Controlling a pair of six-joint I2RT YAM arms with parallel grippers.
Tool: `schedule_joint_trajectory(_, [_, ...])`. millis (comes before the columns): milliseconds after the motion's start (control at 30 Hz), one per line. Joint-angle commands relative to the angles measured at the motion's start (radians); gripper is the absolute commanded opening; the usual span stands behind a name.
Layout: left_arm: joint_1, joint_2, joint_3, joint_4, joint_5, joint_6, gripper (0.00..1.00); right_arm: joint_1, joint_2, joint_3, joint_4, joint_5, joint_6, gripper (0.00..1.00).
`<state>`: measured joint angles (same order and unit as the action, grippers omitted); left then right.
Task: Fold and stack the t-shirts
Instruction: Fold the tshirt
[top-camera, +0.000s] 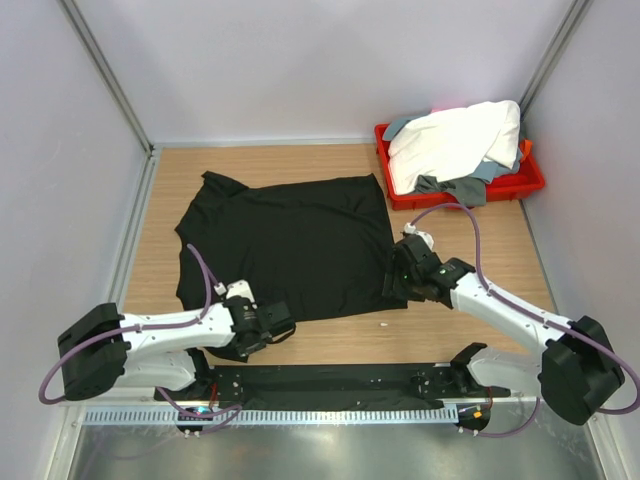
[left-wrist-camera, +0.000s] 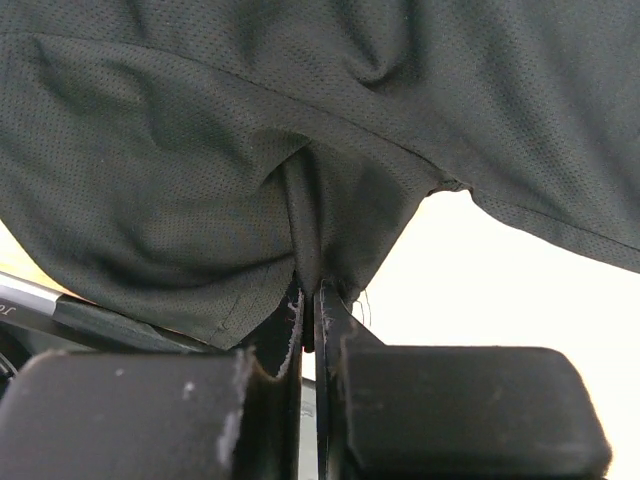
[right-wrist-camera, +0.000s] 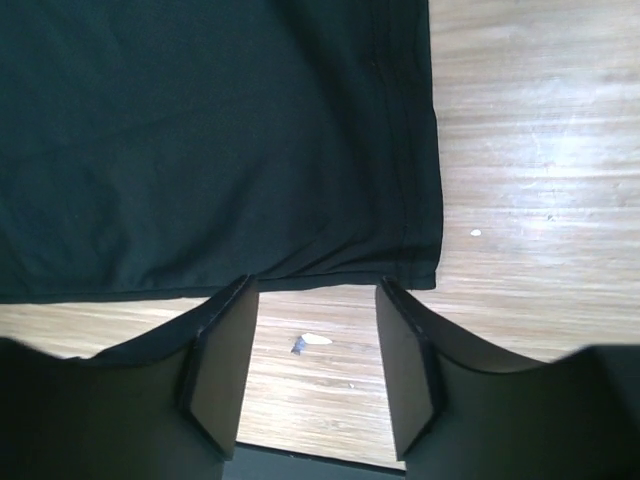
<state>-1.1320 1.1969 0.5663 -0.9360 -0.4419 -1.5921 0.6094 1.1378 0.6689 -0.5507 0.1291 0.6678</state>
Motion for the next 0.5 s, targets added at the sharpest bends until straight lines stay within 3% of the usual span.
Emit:
schedule_joint_trajectory(0, [0.005, -0.011, 0.024, -0.016, 0.014, 0.03, 0.0, -0.005, 0.025, -0.028, 0.06, -0.019, 0.056, 0.55])
schedule_joint_trajectory(233, [0.006, -0.129, 0.104, -0.147, -0.015, 0.053, 0.0, -0.057, 0.079, -0.055, 0.078, -0.017, 0.068, 0.52])
schedule_joint_trajectory(367, [0.005, -0.198, 0.107, -0.195, -0.034, 0.049, 0.0, -0.057, 0.024, -0.06, 0.006, 0.036, 0.101, 0.65])
schedule_joint_trajectory(467, [0.005, -0.24, 0.093, -0.204, -0.031, 0.043, 0.0, -0.057, 0.004, -0.09, -0.008, 0.05, 0.127, 0.67])
